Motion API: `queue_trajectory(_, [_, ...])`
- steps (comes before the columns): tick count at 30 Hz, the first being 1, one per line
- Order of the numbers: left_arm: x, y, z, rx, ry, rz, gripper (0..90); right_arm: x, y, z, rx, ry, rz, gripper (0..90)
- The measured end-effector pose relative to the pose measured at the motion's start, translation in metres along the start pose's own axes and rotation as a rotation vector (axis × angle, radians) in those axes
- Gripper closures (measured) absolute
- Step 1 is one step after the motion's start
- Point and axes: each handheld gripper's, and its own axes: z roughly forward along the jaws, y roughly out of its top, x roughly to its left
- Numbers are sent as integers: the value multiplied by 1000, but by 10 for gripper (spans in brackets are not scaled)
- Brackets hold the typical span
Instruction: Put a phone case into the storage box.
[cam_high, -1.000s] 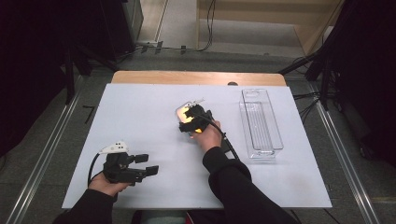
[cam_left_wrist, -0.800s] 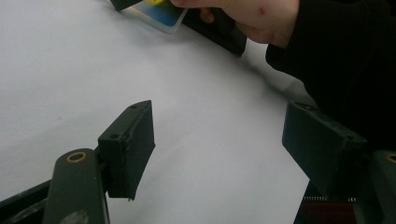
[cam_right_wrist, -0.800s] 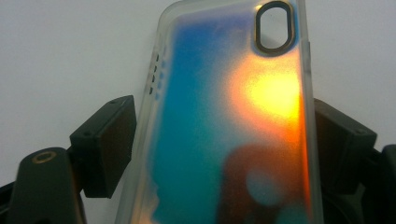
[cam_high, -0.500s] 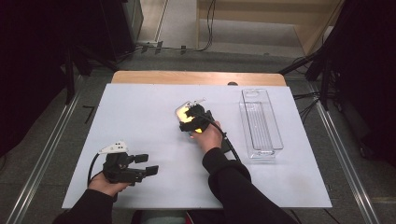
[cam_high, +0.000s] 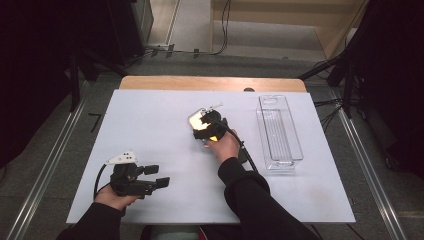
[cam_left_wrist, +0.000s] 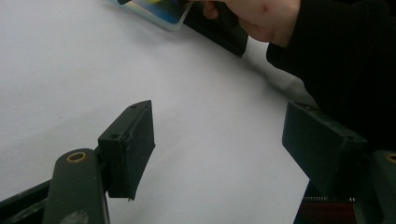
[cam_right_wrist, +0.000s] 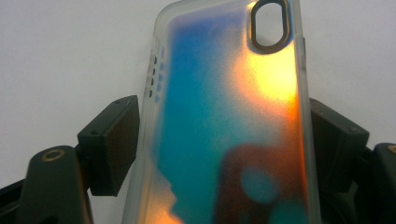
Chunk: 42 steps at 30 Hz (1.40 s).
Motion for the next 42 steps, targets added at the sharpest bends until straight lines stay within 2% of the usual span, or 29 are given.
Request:
queue_trajectory(11, [0,0,0,-5,0,-11,257,-7,4,-13,-10,36,21,194])
queue_trajectory(20, [1,2,1,-12,-1,-30,256,-7,7,-34,-12,92,24,195])
queue_trajectory(31, [-3,7,3,-5,5,-32,257,-3,-5,-69,-34,195,2,194])
queue_trajectory(39, [-6,15,8,-14,3,-52,256,-9,-22,-97,-63,233,5,195])
queue_trajectory(42, [-8,18,10,-11,4,-48,255,-11,-29,-103,-71,248,3,195])
